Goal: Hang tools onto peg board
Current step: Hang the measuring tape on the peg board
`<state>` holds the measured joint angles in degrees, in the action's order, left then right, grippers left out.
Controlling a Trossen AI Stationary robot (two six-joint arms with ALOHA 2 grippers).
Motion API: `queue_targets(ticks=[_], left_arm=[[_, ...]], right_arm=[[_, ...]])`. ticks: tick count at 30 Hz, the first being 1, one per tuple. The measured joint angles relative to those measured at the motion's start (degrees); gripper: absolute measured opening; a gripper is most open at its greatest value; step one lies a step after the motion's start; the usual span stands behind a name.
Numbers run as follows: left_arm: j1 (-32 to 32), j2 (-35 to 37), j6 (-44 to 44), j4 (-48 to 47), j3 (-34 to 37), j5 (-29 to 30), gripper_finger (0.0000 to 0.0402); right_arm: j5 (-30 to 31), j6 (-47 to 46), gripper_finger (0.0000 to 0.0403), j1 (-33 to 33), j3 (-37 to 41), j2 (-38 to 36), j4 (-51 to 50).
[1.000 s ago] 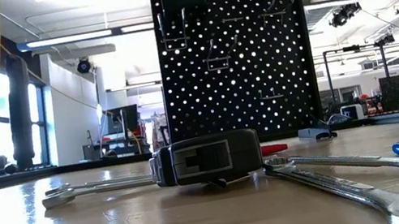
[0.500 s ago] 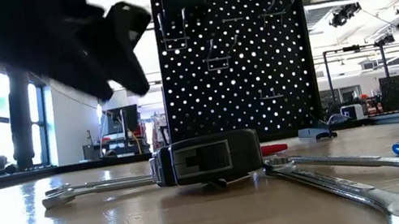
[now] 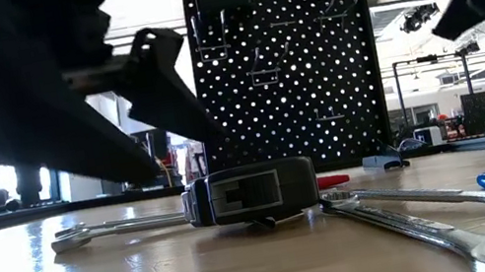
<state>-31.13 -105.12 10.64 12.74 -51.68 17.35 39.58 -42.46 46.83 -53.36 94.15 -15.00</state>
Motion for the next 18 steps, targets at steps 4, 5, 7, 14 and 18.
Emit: queue_targets(ticks=[4, 5, 7, 14, 18], left_arm=[[-0.9, -2.2, 3.0, 2.7, 0.0, 5.0, 0.0296], [-1.0, -2.6, 3.5, 3.2, 0.0, 5.8, 0.0296], [-1.0, -3.1, 4.1, 3.9, 0.0, 6.1, 0.0296], [-0.8, -5.4, 4.6, 4.3, 0.0, 8.6, 0.0296], [0.2, -6.9, 4.5, 6.1, -0.1, 8.9, 0.0296]], right_arm=[[-0.6, 0.5, 0.0177, -1.3, 0.0, 1.9, 2.0], [-0.8, 0.5, 0.0177, -1.8, 0.0, 2.6, 2.5], [-2.0, 0.6, 0.0177, -2.9, 0.0, 4.3, 3.8], [-3.5, 6.6, 0.0177, -7.3, 0.0, 8.8, 11.7], [-7.1, 10.9, 0.0177, -10.4, 0.0, 10.3, 16.5]])
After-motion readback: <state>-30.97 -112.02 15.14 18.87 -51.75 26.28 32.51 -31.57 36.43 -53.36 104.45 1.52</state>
